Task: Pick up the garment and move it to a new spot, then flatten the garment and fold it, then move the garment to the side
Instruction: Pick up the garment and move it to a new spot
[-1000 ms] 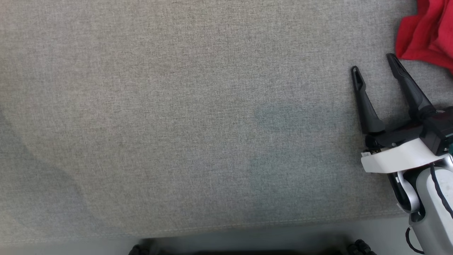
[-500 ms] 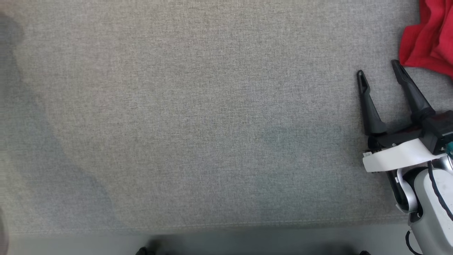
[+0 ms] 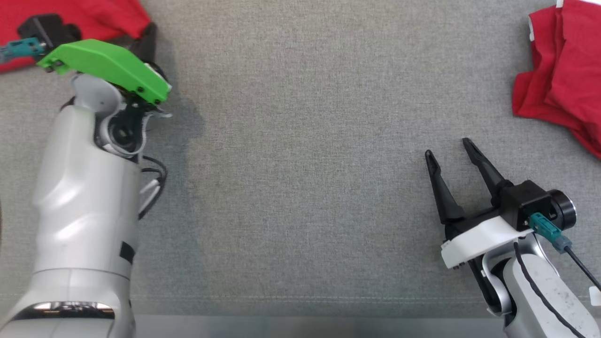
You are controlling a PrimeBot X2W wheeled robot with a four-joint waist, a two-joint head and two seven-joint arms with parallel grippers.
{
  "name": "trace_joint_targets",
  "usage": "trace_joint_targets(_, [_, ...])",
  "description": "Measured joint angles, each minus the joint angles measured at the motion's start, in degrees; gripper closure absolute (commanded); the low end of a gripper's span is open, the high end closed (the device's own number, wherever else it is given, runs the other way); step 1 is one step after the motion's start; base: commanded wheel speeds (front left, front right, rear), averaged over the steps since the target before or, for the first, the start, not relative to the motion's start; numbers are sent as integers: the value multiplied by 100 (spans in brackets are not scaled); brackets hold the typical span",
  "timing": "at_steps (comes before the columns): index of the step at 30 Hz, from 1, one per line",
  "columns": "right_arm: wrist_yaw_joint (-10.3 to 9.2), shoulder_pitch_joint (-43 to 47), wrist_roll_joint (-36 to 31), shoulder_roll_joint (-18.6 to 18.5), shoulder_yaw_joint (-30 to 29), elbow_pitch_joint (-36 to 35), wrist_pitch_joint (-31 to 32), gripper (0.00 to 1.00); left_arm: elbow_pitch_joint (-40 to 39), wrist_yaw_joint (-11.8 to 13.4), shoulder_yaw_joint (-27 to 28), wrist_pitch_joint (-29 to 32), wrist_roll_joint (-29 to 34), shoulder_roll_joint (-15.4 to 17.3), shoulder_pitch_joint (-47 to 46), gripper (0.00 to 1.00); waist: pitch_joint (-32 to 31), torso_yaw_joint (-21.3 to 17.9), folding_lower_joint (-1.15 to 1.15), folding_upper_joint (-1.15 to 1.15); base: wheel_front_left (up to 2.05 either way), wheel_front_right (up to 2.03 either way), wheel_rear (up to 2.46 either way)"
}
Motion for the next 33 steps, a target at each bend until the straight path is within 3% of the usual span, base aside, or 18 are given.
trace_joint_targets(4, [0, 73, 51, 109, 35, 163, -52, 0, -782, -1, -412, -51, -136, -259, 289, 100, -316, 67, 0, 0, 0, 0, 0])
trace_joint_targets(8, [0, 199, 112, 248, 62, 366, -109, 0, -1779, -1, -772, -81, -365, -5, 655, 100, -721, 137, 0, 0, 0, 0, 0])
trace_joint_targets(19, [52, 527, 386, 623, 212, 839, -224, 0, -3758, -1, -1875, 542, -627, 37, 1831, 100, -1626, 180, 0, 0, 0, 0, 0])
trace_joint_targets(29, [201, 894, 568, 865, 482, 1280, -259, 0, -5673, 1, -2158, 1070, -1069, 102, 2538, 100, -2444, 69, 0, 0, 0, 0, 0])
trace_joint_targets(33, [210, 1081, 641, 937, 577, 1405, -260, 0, -6425, 220, -2184, 1282, -1204, 101, 2575, 100, -2774, 31, 0, 0, 0, 0, 0])
